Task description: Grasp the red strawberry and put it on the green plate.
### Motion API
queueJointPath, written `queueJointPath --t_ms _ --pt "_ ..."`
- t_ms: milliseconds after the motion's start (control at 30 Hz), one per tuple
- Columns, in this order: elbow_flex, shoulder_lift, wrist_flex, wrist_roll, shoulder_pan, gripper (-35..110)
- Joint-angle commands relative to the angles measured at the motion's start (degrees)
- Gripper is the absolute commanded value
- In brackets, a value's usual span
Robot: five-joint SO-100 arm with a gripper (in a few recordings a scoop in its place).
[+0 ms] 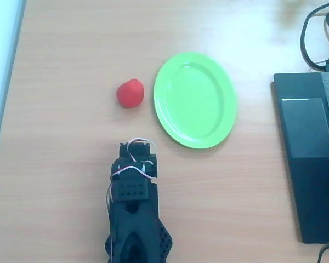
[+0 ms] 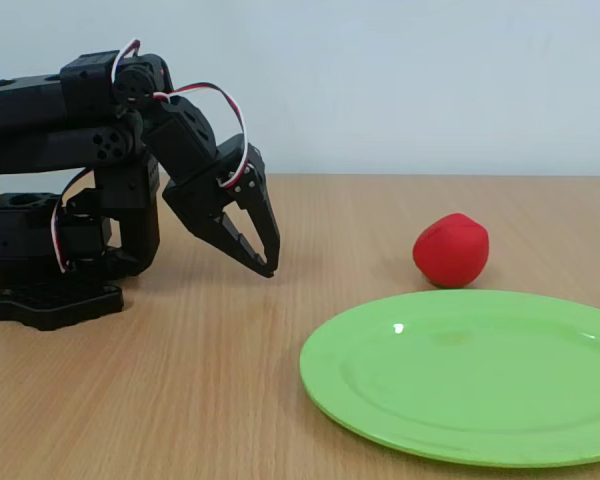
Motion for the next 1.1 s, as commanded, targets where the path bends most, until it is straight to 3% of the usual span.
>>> queueJointPath --t_ms 0,533,1067 --pt "-66.8 -71.81 -4.39 -7.73 3.08 60" --pt "-68.82 -73.21 -2.9 -7.47 2.9 63" --pt "-84.99 -105.56 -5.54 -6.33 -0.88 59"
